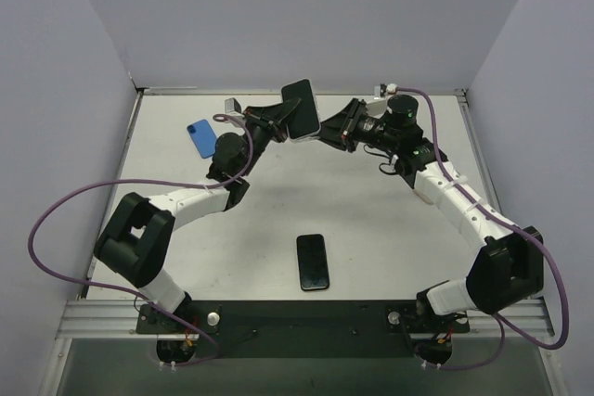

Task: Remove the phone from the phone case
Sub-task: Remove the phone case from the phone.

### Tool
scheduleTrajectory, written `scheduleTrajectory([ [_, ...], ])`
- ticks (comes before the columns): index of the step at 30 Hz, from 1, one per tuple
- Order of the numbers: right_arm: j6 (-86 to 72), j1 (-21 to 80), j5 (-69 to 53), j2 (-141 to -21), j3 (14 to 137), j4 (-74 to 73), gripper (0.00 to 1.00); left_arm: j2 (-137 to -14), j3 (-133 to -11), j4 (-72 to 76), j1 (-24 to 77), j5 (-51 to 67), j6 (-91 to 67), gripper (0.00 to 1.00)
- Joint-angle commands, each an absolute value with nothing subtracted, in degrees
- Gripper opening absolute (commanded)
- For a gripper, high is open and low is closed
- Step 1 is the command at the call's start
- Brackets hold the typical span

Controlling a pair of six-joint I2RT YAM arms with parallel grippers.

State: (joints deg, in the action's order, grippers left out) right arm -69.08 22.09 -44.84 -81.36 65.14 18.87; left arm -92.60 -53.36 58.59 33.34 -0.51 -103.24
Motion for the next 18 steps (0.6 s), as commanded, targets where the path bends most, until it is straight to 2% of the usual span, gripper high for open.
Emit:
scheduleTrajectory([
  [1, -67.34, 19.96, -36.57, -82.71, 60.57, 9.95, 0.0, -86.66, -52.48, 76.65, 37.71, 16.79, -105.3, 0.0],
  [2, -66.63, 19.43, -35.52, -81.4, 60.12, 9.24, 0.0, -86.66, -51.69, 76.29, 37.44, 17.05, -104.6, 0.0],
  [3, -66.1, 18.9, -35.25, -80.78, 59.51, 8.62, 0.0, -86.83, -50.81, 74.9, 37.18, 17.75, -103.81, 0.12],
  [5, -63.38, 17.59, -33.94, -79.11, 58.72, 5.81, 0.0, -87.71, -50.02, 73.83, 36.48, 19.85, -102.66, 0.26],
  [6, -62.24, 17.14, -33.49, -78.67, 58.71, 4.58, 0.0, -88.24, -49.57, 74.09, 36.39, 20.39, -102.48, 0.37],
  [7, -60.92, 16.96, -32.62, -78.05, 58.71, 1.53, 0.0, -89.37, -48.61, 74.09, 36.3, 21.0, -102.39, 0.52],
  [9, -57.14, 16.26, -29.72, -76.65, 58.8, -2.0, 0.0, -90.78, -47.64, 74.09, 36.12, 22.49, -102.31, 0.69],
  [10, -56.08, 16.09, -28.92, -76.21, 58.71, -4.2, 0.0, -91.84, -45.98, 74.18, 36.04, 22.85, -102.13, 0.82],
  [11, -54.25, 15.82, -28.13, -75.51, 58.62, -5.26, 0.0, -92.37, -45.1, 74.27, 36.04, 22.76, -102.04, 0.87],
  [18, -45.28, 15.29, -20.14, -73.57, 60.73, -14.32, 0.0, -93.69, -39.38, 71.73, 34.81, 24.17, -99.76, 0.91],
])
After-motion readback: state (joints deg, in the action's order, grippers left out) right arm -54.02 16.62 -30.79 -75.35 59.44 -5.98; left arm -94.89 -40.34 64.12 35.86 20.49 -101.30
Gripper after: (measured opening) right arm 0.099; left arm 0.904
